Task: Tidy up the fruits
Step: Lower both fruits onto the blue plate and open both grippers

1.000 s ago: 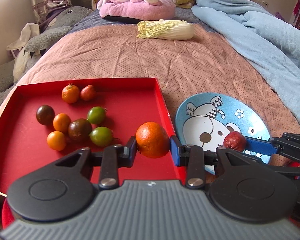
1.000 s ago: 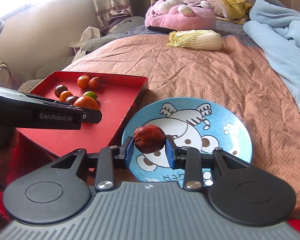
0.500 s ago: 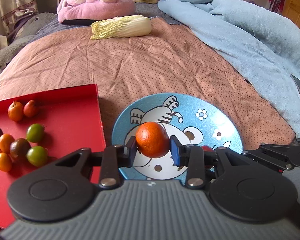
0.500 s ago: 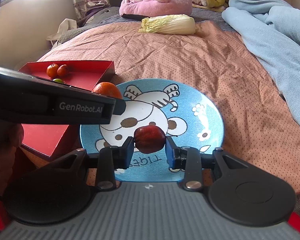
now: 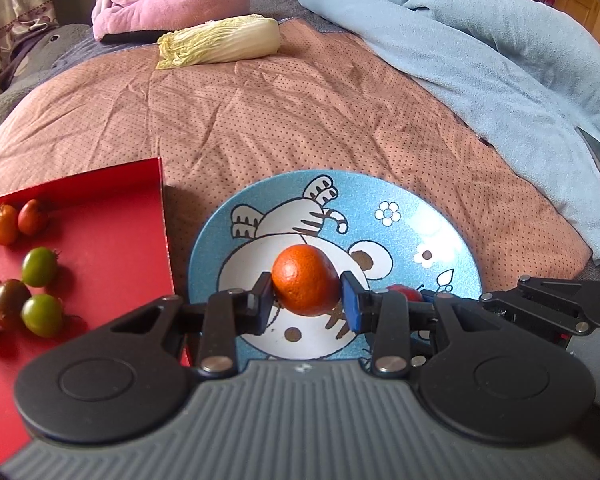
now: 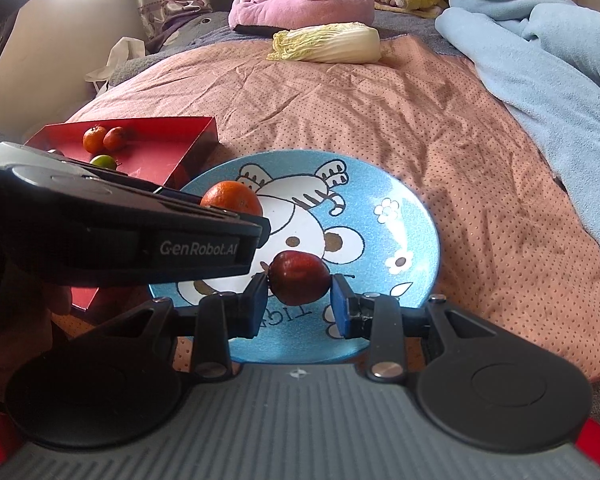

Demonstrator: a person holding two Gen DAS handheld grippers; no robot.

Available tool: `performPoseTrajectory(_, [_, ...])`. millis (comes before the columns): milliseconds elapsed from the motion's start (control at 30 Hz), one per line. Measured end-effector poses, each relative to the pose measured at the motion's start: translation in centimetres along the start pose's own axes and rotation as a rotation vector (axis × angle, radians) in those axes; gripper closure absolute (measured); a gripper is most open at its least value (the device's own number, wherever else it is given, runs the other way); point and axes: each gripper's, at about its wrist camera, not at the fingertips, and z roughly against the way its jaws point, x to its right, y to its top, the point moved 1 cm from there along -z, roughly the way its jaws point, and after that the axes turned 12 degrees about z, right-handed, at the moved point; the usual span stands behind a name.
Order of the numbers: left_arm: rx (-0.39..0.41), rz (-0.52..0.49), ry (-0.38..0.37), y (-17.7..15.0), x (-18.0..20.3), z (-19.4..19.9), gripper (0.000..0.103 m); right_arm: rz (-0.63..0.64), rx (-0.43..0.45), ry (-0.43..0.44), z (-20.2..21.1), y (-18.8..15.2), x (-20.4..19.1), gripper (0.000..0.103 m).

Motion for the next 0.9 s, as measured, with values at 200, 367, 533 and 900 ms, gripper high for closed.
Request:
performPoseTrajectory(200, [0.011, 0.01, -0.011, 0.1, -0.3, 0.4, 0.063, -0.01, 0.013, 0.001, 0.3, 0.3, 0.1, 0.057])
performPoseTrajectory(367, [0.042, 0.014, -0.025, 0.5, -0.3, 1.2, 0.051, -0.011, 0.042, -0.008, 1.0, 0.6, -0.1, 0.031])
performPoseTrajectory(533, [0.051, 0.028, -0.037, 0.9, -0.5, 1.9, 0.051, -0.004, 0.05, -0.012, 1.5, 0.9, -0.3, 0.031])
performPoseTrajectory(900, [0.108, 0.057, -0.006, 1.0, -3.1, 5.2, 0.051, 0.024, 0.087, -0.003, 2.5, 2.2, -1.6, 0.027])
